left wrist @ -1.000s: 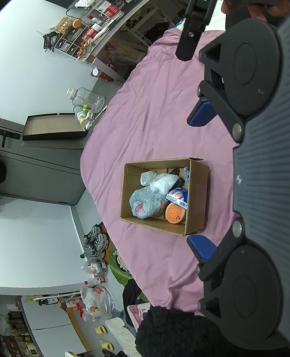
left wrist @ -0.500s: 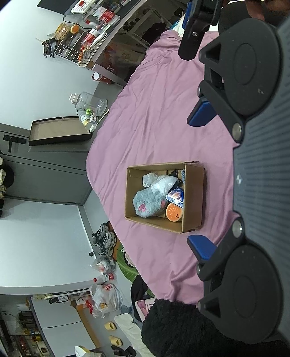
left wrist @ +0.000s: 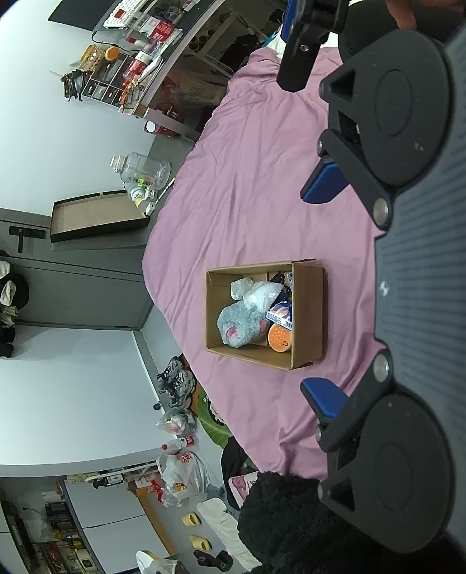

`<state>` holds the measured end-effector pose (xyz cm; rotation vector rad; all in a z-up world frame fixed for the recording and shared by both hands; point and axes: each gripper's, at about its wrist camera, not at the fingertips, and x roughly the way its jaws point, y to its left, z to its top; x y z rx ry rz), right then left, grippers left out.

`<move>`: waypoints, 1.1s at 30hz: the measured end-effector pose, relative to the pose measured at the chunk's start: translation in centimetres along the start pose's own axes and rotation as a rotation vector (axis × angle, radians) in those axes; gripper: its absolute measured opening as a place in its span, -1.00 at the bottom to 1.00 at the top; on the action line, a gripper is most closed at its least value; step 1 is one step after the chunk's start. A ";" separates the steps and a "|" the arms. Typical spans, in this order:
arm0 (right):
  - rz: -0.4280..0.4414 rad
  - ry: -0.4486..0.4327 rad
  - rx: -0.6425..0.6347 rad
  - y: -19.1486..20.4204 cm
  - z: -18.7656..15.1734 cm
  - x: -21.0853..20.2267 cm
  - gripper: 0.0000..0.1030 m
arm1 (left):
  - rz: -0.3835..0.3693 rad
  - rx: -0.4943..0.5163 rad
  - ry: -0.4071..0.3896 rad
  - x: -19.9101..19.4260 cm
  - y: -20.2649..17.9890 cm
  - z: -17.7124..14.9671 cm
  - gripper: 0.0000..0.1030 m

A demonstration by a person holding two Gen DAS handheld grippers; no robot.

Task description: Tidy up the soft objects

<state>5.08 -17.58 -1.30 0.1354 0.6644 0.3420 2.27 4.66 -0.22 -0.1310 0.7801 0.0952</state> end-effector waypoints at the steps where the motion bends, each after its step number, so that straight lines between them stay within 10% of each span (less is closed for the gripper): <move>1: 0.000 -0.001 -0.001 0.0 0.0 -0.1 1.00 | 0.000 0.000 -0.001 -0.1 0.0 0.0 0.99; 33: -0.008 0.006 -0.015 0.5 0.1 -0.3 1.00 | -0.007 -0.009 -0.002 -0.5 0.0 -0.2 0.99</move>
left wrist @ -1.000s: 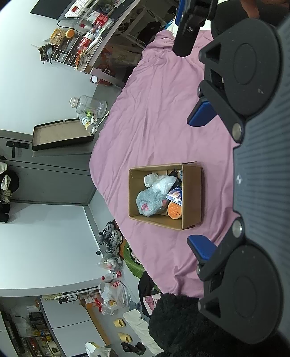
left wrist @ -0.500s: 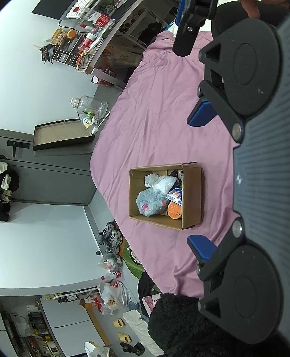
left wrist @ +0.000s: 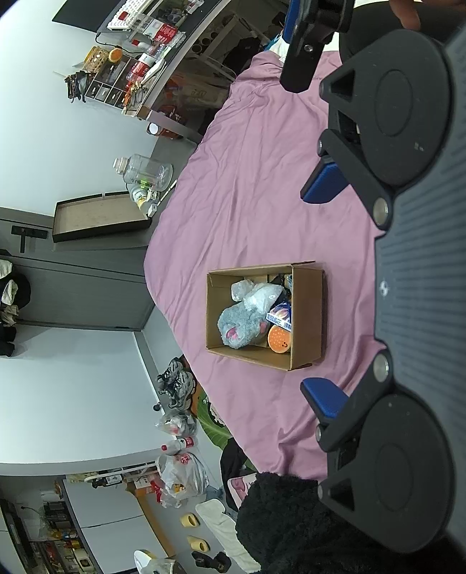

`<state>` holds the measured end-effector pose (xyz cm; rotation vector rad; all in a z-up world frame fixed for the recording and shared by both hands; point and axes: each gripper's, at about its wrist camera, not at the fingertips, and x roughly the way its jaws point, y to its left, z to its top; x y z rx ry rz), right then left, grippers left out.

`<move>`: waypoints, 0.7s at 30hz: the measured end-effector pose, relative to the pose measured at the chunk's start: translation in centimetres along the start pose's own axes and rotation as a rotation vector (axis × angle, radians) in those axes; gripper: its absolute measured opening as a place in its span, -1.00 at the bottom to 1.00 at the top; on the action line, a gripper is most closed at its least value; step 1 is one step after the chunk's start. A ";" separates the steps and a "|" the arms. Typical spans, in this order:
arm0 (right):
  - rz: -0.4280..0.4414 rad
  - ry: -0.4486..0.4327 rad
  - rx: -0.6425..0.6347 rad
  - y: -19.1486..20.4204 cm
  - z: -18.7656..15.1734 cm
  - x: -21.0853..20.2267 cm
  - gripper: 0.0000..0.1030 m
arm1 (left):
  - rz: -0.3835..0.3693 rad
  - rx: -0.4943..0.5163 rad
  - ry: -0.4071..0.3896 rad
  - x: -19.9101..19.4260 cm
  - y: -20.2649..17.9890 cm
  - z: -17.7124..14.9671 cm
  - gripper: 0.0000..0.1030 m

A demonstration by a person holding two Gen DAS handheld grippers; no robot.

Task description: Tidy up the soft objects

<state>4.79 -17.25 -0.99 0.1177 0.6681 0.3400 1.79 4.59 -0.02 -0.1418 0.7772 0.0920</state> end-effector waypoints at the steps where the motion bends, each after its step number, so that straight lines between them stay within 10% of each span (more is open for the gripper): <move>1: 0.001 0.002 0.000 0.0 0.0 0.0 1.00 | 0.000 0.000 0.001 0.0 0.0 0.0 0.99; 21: 0.000 0.009 -0.003 0.3 -0.1 0.1 1.00 | -0.001 -0.001 0.005 0.1 0.1 -0.1 0.99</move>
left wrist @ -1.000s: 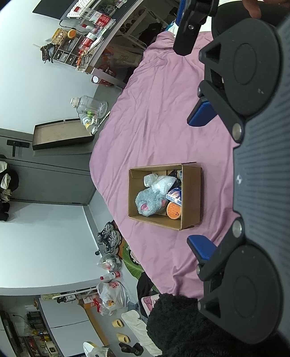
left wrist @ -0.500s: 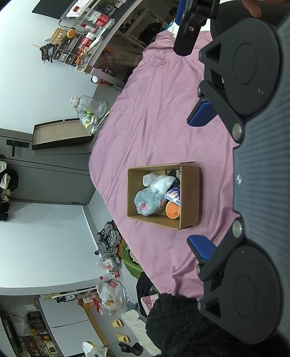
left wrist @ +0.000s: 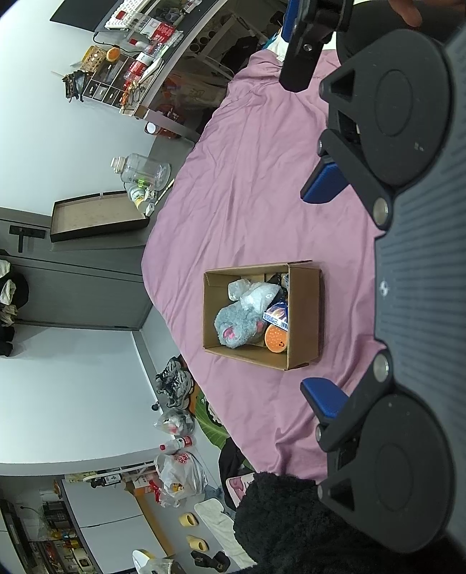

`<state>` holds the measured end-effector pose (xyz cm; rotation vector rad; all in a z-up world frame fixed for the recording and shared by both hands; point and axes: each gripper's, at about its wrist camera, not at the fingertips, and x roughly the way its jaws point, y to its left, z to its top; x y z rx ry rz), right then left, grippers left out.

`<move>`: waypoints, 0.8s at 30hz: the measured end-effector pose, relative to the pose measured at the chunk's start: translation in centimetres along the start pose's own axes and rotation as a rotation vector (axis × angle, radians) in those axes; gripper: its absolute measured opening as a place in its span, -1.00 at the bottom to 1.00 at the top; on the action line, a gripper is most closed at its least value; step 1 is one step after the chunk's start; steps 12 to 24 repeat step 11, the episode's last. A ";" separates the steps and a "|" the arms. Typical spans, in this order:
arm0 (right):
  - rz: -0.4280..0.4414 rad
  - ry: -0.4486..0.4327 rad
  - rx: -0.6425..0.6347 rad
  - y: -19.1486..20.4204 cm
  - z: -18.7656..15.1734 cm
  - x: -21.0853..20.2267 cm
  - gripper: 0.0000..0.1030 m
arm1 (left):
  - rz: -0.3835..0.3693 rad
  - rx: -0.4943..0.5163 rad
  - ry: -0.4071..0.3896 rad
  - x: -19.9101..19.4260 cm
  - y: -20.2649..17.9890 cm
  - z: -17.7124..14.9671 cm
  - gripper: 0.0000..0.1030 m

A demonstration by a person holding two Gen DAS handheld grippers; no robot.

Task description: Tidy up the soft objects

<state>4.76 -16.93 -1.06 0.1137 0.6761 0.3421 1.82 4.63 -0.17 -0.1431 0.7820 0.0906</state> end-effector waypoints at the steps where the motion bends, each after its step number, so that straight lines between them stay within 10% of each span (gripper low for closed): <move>1: 0.000 0.002 0.000 0.0 0.0 0.1 1.00 | 0.001 0.000 0.000 0.0 0.0 0.0 0.99; 24: 0.008 0.015 0.001 0.0 -0.4 0.7 1.00 | 0.010 0.009 -0.026 -0.1 -0.2 -0.3 0.99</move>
